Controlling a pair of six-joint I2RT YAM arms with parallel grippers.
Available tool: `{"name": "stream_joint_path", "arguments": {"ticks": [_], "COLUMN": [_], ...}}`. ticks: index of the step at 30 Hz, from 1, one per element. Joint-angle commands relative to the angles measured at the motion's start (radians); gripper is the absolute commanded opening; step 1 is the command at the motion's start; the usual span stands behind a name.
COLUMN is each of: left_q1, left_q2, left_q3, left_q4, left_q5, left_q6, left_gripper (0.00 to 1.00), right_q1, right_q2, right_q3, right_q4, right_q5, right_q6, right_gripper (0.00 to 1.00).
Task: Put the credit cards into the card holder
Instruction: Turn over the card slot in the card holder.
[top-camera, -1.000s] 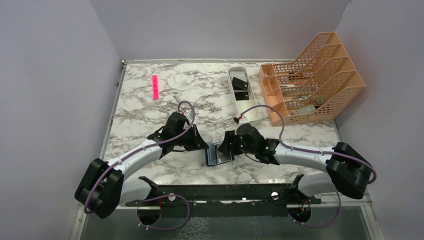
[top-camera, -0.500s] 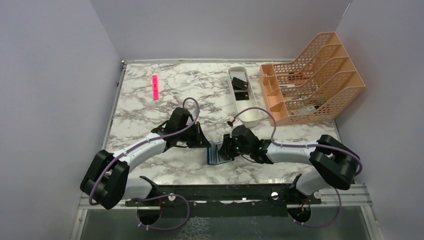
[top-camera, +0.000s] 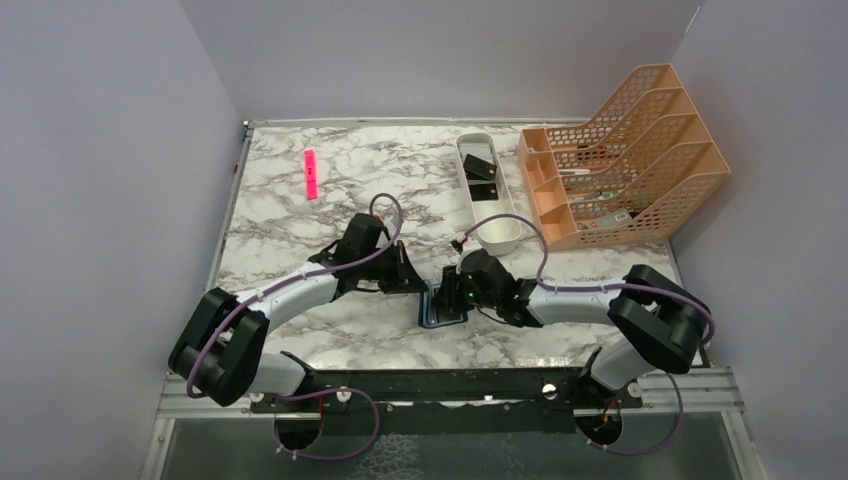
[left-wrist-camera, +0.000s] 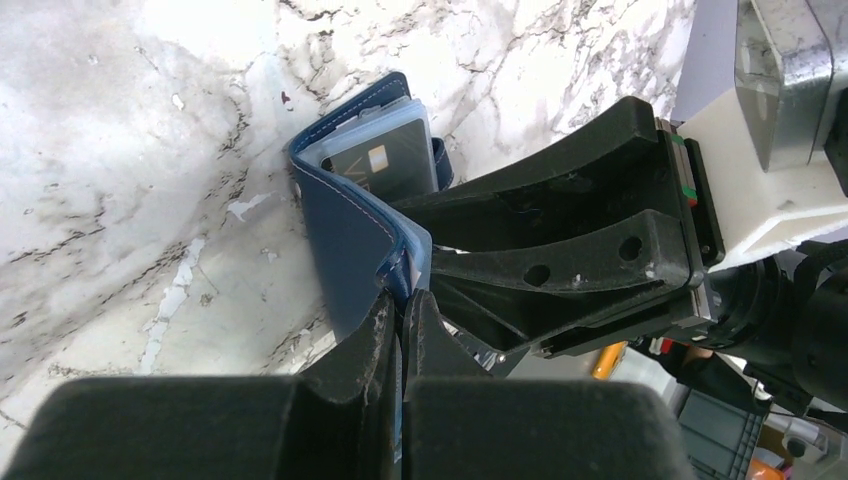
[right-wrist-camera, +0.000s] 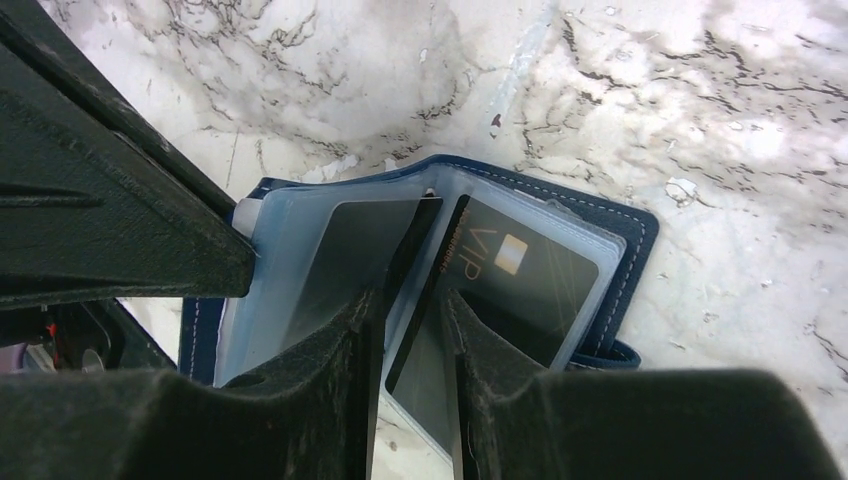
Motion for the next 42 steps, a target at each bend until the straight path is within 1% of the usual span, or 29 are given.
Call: {"name": "stream_joint_path", "arguments": {"ticks": [1,3,4,11,13,16,24,27,30,35,38,42], "left_q1": [-0.026,-0.036,-0.039,-0.062,-0.065,-0.065,-0.065,-0.065,-0.064,-0.067,-0.068,-0.068], "left_q2": [0.022,0.03,0.033,0.062,0.068,0.07,0.057,0.057,0.059,0.052,0.077,0.105], "left_q3": [0.051,0.08,0.092,0.149,0.168,0.194,0.223,0.23,0.242,0.209,0.184,0.154], "left_q4": [-0.026,-0.081,-0.097,-0.168,-0.195,-0.246,-0.315,-0.322,-0.311,-0.189,-0.124,-0.068], "left_q5": [-0.024,-0.083,-0.102,-0.165,-0.176,-0.205,-0.225,-0.219,-0.187,-0.102,-0.075,-0.047], "left_q6": [0.02,0.044,0.051,0.056,0.061,0.082,0.105,0.102,0.087,0.016,-0.004,-0.02], "left_gripper": [0.0,0.0,0.0,0.0,0.0,0.0,0.0,0.0,0.0,0.0,0.0,0.0], "right_q1": [0.0,0.0,0.0,0.0,0.0,0.0,-0.009,-0.009,-0.009,-0.009,-0.009,-0.009], "right_q2": [-0.043,-0.066,-0.074,-0.184,-0.206,-0.233,-0.25,-0.215,-0.143,-0.077,-0.065,-0.088], "right_q3": [-0.021,-0.016,-0.006,-0.001,0.0,-0.015,-0.085,-0.096,-0.091,-0.103,-0.105,-0.116], "right_q4": [-0.067,-0.09,-0.128,-0.26,-0.315,-0.373,-0.343,-0.285,-0.239,-0.146,-0.13,-0.143], "right_q5": [0.085,0.082,0.084,0.169,0.222,0.285,0.345,0.304,0.244,0.158,0.152,0.169], "right_q6": [-0.015,-0.017,-0.02,-0.04,-0.036,-0.014,0.012,0.009,0.024,0.044,0.048,0.043], "right_gripper": [0.34,0.36,0.36,0.42,0.41,0.37,0.33,0.32,0.3,0.29,0.29,0.29]}}
